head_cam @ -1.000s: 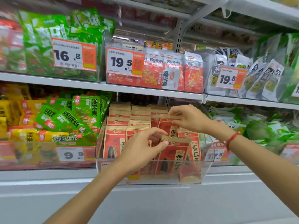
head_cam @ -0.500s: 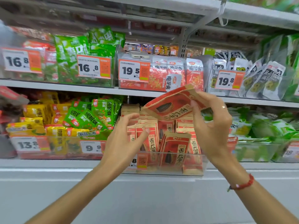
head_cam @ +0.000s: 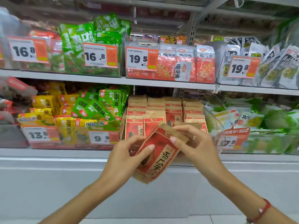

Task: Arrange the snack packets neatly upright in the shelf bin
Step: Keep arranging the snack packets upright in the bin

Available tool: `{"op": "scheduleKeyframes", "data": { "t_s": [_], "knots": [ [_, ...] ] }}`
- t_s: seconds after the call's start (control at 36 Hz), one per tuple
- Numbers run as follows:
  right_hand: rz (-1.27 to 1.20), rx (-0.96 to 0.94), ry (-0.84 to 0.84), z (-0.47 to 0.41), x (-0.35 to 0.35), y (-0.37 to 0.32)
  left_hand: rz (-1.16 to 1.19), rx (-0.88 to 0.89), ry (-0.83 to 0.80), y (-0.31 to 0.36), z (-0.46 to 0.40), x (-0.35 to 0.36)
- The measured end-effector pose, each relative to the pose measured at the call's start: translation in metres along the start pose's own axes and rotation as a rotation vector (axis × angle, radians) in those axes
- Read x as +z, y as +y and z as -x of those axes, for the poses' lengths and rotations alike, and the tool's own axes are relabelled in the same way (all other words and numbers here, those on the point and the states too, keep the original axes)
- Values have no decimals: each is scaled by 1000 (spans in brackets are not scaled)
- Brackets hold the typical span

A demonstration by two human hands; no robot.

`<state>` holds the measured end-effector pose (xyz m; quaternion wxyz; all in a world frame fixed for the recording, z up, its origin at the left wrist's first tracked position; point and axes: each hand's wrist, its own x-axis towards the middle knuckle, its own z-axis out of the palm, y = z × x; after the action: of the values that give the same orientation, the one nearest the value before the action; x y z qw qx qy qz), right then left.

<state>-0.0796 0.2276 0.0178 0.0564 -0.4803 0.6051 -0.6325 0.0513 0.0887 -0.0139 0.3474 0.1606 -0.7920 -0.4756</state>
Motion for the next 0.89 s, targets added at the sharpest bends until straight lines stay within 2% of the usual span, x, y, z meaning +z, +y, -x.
{"op": "scheduleKeyframes", "data": {
  "t_s": [0.06,0.14,0.25,0.39,0.5,0.58,0.72,0.81,0.89],
  "knots": [
    [-135,182,-2,-1,-3,6,16,-22,6,-3,-1,2],
    [-28,342,-113,-2,-5,20,91,-84,32,-7,-1,4],
    [122,351,-176,-2,-6,25,145,-185,35,-11,-2,4],
    [60,251,-54,-2,-4,25,183,-266,-112,-10,-3,5],
    [-19,278,37,-4,-4,27,145,-273,-192,-10,-4,4],
    [-49,383,-1,-3,-3,29,180,-246,-158,-9,-3,4],
    [80,518,-300,4,-2,37,277,-210,18,-8,-5,7],
    [73,489,-295,7,3,35,318,-228,114,-9,-6,8],
    [90,446,-214,6,3,35,291,-227,190,-10,-6,9]
  ]
}}
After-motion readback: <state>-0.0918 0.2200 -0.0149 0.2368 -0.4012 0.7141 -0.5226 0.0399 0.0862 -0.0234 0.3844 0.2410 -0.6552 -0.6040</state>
